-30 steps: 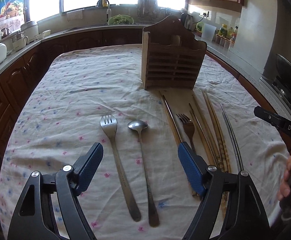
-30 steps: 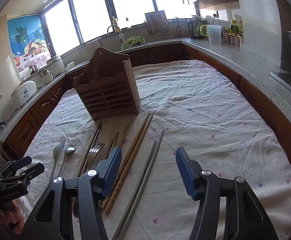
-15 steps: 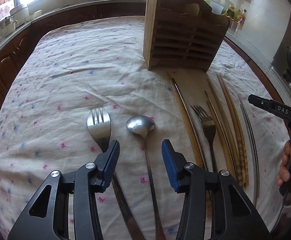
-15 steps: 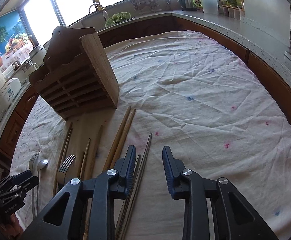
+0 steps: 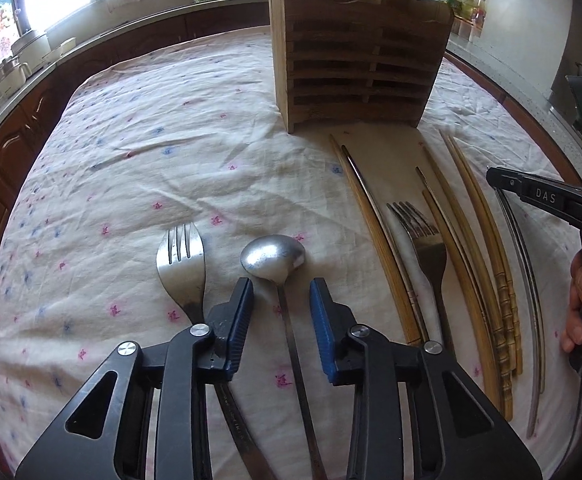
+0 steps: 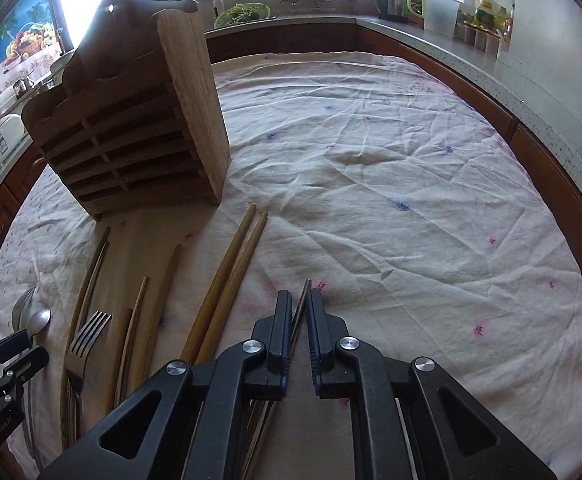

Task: Organize utensils
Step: 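Close the left tool on the spoon handle while the right tool closes on a chopstick, then lift the spoon with the left tool and lower it into the wooden holder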

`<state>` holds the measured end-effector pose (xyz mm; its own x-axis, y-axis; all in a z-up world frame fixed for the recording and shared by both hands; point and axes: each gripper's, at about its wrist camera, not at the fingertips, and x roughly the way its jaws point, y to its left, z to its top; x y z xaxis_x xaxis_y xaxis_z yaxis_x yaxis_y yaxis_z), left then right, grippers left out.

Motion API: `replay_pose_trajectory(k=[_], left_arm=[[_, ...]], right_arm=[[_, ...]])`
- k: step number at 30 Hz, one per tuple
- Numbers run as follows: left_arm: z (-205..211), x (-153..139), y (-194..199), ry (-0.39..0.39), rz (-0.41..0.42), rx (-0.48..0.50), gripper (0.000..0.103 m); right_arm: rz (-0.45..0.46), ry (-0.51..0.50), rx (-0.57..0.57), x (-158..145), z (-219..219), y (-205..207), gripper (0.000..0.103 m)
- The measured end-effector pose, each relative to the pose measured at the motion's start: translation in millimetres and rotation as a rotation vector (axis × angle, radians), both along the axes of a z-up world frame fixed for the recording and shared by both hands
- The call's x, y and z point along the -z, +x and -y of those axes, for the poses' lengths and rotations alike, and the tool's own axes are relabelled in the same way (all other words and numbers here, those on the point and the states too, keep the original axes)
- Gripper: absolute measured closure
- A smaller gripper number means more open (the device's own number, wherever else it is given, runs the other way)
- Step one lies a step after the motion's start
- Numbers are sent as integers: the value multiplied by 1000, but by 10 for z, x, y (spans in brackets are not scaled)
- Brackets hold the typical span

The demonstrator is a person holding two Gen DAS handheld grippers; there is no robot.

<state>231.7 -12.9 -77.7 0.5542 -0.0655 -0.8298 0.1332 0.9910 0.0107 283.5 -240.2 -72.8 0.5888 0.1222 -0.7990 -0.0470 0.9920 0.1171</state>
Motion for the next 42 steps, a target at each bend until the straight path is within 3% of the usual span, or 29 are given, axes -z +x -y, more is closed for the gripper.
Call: replay_pose_trajectory(k=[2,4,10,19,30,42], left_arm=[[-13,-5,18,-7,0,-2,97],[-39,-13,26,-24,-4,-7,98],[-114,-141,-64,-80,27,-15,99],[-237,-606,-377,-168,127,-5,99],[-241,-1013,-785,-221,240,28,99],[-253,-1223,-883,-238,303,39,100]], right_arm=[[-1,4,0,10,25,-6,96],[-6,31,-3,11,61,-17,98],[36,91,-14,-202,119,-159,99],[150,199,-46,-731,213,-538,99],[315,217,-69,-1362,263,-1121,99],[385,236,-86,-1634,269,-1252,99]])
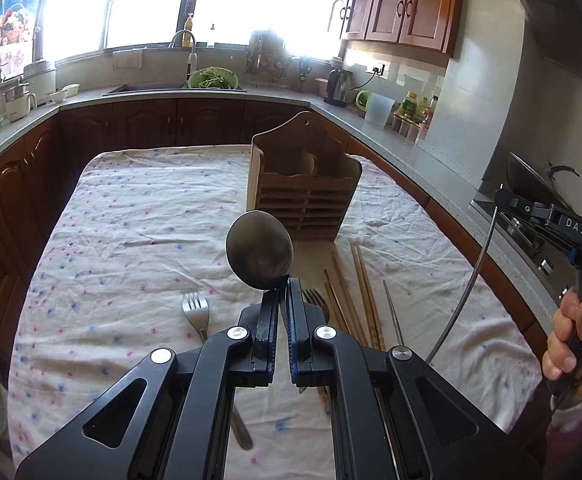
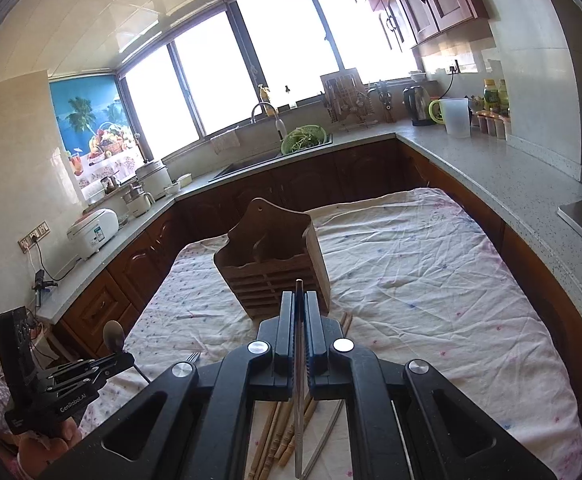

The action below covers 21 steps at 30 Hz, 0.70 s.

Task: Organize utensils
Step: 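Lift the spoon with the left tool and lower it into the wooden holder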

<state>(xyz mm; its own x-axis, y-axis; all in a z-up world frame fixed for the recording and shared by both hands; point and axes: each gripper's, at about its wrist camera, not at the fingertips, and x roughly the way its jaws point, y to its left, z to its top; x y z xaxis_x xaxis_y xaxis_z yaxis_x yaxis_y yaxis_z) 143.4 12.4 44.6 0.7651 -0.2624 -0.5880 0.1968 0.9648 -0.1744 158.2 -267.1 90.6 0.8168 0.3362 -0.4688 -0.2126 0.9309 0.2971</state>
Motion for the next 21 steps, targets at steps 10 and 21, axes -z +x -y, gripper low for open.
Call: replay_pose_trajectory(k=[10,21], left_arm=[[-26,-59,85,-8,18,-5,100],[-17,-344,431,-20,89,-10,100]], right_arm=[[24,10,1,-46,-28,84,99],[100,45,11,-335,-53,420,99]])
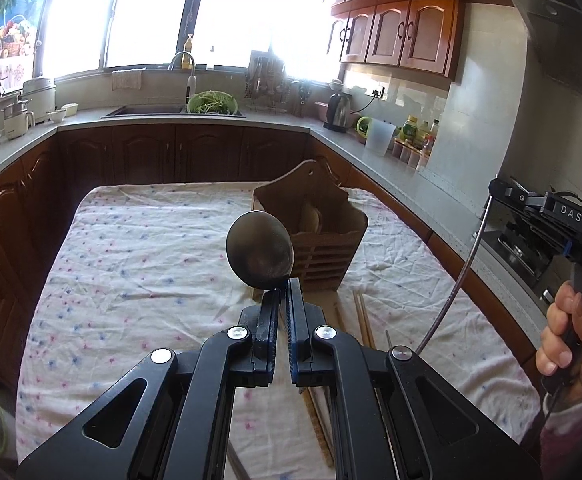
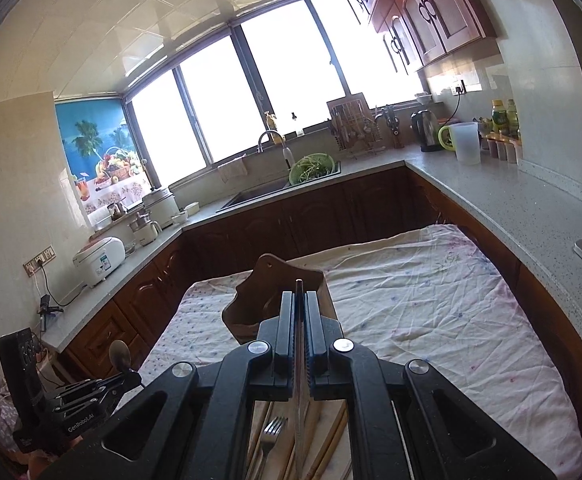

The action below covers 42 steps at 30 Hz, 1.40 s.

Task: Organize utensils
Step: 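Lift the spoon with the left tool and lower it into the wooden holder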

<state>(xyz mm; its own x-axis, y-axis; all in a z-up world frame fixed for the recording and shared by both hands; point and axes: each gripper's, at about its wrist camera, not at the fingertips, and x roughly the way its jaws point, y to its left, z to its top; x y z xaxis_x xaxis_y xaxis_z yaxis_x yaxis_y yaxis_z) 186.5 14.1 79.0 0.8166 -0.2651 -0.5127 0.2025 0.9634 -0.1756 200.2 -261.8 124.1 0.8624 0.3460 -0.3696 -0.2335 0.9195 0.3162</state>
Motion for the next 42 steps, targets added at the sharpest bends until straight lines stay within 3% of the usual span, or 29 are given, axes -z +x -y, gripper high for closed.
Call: replay_pose_trajectory(k=[10,16,23,32,42], left_arm=[[67,-540,648,24,147,-36,99],[73,-626,1111,7,179,-59,100],[137,-336,1490,4,151,-73,100],[310,199,1731,-14,77,-72,100],[445,456,1828,22,20,-61,100]], right_arm=[[117,48,24,-444,-74,670,99],[159,73,60,-503,-102,1077,99],[133,60,67,-206,-211,1448,99],[104,111,90,369,-250,1597,99],[58,101,101,571,-237,1707,98]])
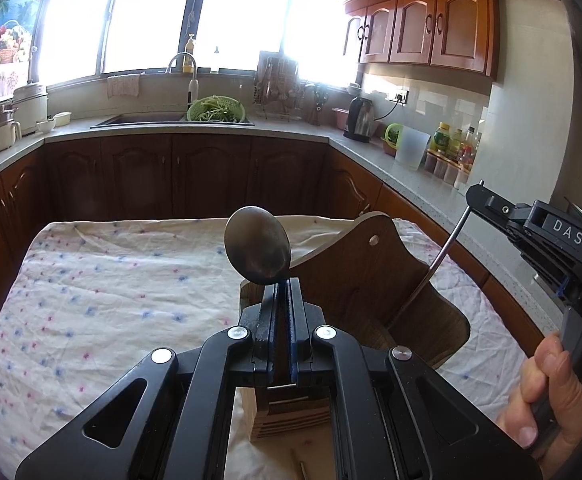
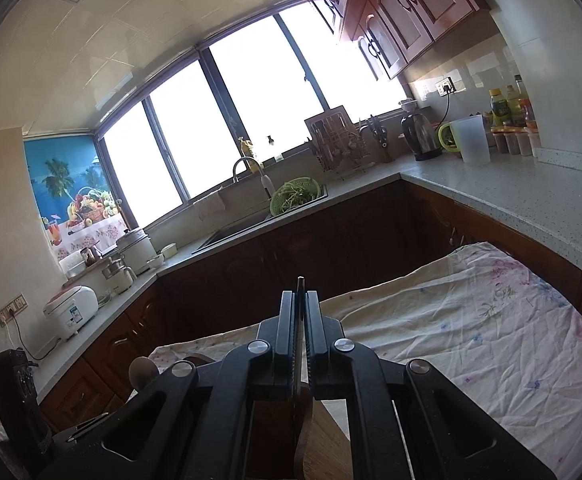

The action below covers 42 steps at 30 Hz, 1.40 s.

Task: Organize utensils
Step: 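Lift the spoon with the left tool and lower it into the wooden holder, then open the left tool to release the spoon and withdraw from the holder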

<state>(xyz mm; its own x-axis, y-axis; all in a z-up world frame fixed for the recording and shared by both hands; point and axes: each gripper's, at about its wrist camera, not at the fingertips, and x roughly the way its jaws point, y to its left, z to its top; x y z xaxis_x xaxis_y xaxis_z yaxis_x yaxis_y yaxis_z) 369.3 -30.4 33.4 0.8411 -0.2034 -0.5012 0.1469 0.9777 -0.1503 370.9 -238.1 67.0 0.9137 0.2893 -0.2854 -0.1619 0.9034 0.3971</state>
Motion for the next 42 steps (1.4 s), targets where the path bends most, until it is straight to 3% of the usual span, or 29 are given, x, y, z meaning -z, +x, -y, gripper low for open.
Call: replay_pose_trajectory(k=[18,19,21,22,23,26,30,35,42], left_arm=[[-32,-10,36,11,-29,-18,98],[-40,-22,26,9,-29,-16,94],[-56,-53,-11,6,-24,-19,80],[-60,-70,-37,6,-17,-21,66],[-64,-85,-70,9,-8,-24,57],[-61,-118,-163,28,5,-39,39],[-88,-140,-280,34,4,-39,33],[-169,-150,-522,31,-2,-64,16],[-310,-87,-949,-7,-33,-75,12]], right_arm=[[-40,-4,-14,14,36,45,93],[-41,-3,-12,12,49,39,91],[-46,10,-14,7,83,26,70],[-47,22,-17,0,102,12,46],[-43,34,-19,-10,123,-12,37],[-32,48,-11,-59,165,-105,35],[-30,61,-20,-108,224,-241,24],[-24,76,-32,-139,305,-499,1],[-57,57,-64,-61,368,-986,1]])
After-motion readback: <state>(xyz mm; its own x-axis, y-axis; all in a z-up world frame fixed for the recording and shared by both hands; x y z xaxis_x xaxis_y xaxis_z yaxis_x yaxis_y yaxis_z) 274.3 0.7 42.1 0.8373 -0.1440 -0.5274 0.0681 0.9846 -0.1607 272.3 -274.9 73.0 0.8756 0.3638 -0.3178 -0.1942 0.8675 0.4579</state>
